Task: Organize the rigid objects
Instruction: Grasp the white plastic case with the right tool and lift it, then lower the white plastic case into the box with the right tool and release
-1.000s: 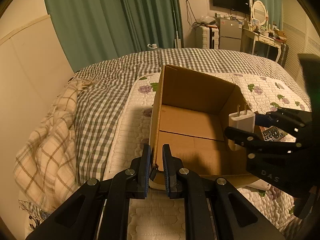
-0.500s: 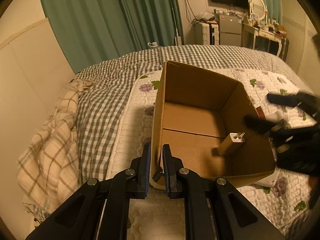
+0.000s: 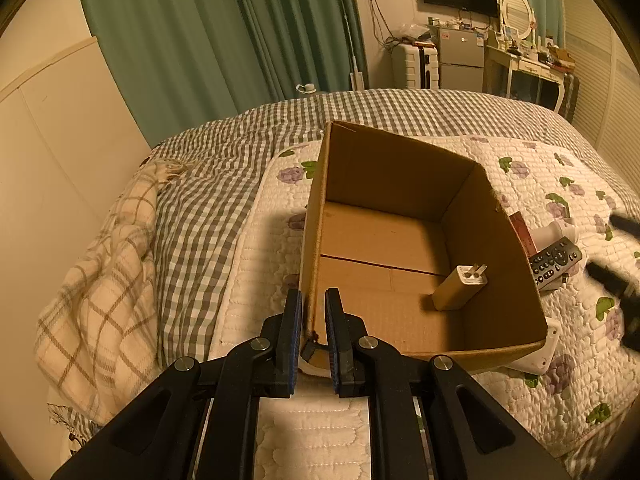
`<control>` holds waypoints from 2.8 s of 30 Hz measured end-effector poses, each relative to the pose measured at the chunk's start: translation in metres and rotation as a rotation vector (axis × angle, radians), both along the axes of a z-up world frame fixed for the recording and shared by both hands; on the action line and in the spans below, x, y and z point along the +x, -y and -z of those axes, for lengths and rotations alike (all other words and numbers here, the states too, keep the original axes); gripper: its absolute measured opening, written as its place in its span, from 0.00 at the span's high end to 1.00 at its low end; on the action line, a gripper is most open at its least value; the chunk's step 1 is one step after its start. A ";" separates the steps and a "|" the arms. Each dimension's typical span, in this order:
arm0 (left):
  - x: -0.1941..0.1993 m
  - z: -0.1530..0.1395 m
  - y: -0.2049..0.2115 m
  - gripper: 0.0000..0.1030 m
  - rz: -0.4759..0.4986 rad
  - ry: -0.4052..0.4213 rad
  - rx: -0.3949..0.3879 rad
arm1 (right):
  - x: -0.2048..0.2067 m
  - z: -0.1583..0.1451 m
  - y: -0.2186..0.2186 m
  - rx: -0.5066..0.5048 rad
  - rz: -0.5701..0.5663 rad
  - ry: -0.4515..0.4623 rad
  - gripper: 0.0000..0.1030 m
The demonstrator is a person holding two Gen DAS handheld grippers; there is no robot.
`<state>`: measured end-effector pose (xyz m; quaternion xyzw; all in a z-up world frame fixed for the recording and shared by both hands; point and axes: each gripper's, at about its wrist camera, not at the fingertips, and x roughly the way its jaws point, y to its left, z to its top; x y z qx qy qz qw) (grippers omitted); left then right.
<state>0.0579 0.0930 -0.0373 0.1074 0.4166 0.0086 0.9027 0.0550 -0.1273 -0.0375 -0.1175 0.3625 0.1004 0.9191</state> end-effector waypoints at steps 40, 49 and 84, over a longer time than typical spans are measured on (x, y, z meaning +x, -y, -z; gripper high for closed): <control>-0.002 0.000 0.001 0.88 -0.006 -0.002 0.004 | -0.006 0.140 -0.030 -0.074 -0.147 -0.269 0.29; -0.002 0.000 0.001 0.88 -0.008 -0.002 -0.001 | -0.020 0.109 -0.020 0.011 -0.140 -0.231 0.35; 0.003 -0.002 0.000 0.88 -0.005 -0.009 -0.027 | 0.018 -0.074 -0.056 0.034 -0.235 0.125 0.48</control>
